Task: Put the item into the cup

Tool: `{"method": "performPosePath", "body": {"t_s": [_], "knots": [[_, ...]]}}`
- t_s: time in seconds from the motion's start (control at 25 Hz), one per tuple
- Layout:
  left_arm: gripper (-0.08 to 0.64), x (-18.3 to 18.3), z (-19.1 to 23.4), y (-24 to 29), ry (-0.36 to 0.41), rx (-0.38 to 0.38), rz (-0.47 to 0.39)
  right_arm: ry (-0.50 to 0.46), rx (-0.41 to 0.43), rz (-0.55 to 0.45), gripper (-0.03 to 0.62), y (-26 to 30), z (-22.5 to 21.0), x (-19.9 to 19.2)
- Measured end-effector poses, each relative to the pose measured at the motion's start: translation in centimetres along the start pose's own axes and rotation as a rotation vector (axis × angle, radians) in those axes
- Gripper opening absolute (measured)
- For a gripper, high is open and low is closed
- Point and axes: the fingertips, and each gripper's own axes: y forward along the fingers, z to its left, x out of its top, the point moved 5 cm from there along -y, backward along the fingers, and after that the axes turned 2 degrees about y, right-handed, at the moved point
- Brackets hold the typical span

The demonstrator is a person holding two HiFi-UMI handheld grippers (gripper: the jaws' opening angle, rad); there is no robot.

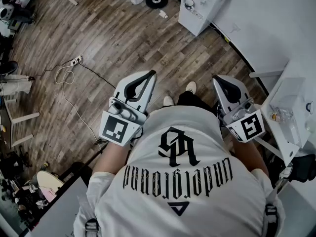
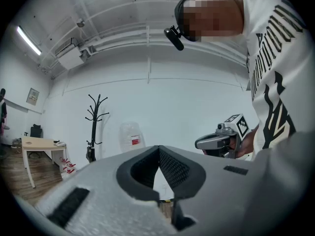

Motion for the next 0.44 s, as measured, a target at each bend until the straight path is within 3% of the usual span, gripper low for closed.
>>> {"method": "performPosePath", "body": {"t_s": [0.44], "knots": [[0.007, -0.16, 0.35, 0.46, -0.009, 0.005, -0.003, 0.004, -0.008, 0.0, 0.005, 0.3, -0.63, -0.26]]}}
